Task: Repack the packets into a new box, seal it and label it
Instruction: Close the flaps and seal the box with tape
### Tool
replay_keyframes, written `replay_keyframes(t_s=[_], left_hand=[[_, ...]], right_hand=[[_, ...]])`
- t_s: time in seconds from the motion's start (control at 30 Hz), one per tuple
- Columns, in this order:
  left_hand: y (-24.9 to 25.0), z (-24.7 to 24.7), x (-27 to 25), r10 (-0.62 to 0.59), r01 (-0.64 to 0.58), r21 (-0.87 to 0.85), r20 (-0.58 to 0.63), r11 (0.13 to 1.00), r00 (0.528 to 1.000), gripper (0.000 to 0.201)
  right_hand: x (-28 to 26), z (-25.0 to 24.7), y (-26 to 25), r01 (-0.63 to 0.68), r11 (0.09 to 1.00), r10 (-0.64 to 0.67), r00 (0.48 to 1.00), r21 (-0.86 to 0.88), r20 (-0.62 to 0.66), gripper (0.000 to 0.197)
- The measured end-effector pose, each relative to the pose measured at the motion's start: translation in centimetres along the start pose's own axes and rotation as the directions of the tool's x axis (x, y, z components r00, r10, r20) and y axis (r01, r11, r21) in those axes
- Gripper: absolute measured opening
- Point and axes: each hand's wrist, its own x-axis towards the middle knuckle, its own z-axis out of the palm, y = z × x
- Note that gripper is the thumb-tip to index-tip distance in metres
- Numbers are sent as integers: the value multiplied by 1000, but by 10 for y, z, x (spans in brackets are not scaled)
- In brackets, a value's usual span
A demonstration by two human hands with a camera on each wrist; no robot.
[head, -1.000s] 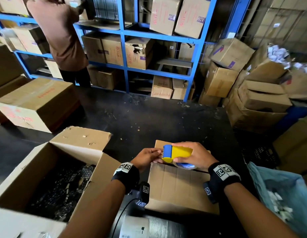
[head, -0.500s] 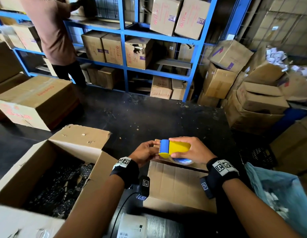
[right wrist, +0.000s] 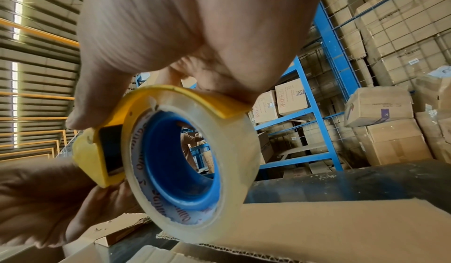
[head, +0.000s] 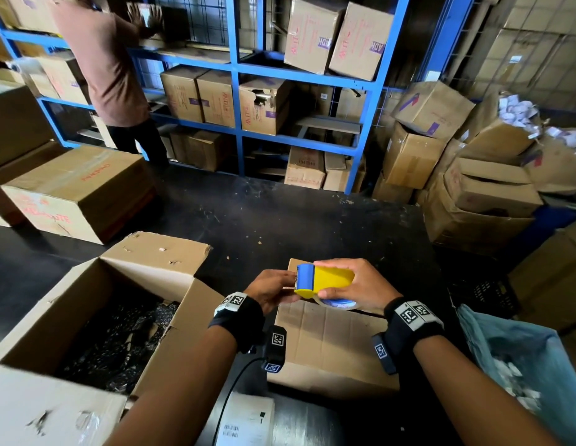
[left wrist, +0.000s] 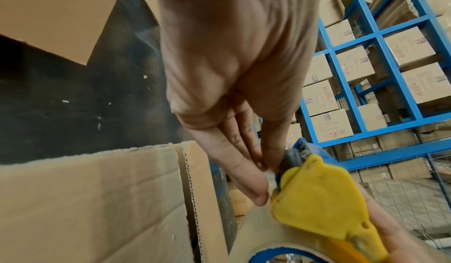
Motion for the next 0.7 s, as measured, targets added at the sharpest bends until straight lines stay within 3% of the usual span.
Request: replay_keyframes(t_s=[0.37, 0.7], left_hand=[[3, -2, -15, -48, 48, 56, -7, 997, 999, 17], [-5, -3, -27, -151, 150, -52, -15, 987, 988, 21]], right_hand=[[-15, 5, -1, -5, 999, 5, 1000, 32, 27, 67], [-27, 10, -4, -16, 998, 14, 999, 57, 31, 62]])
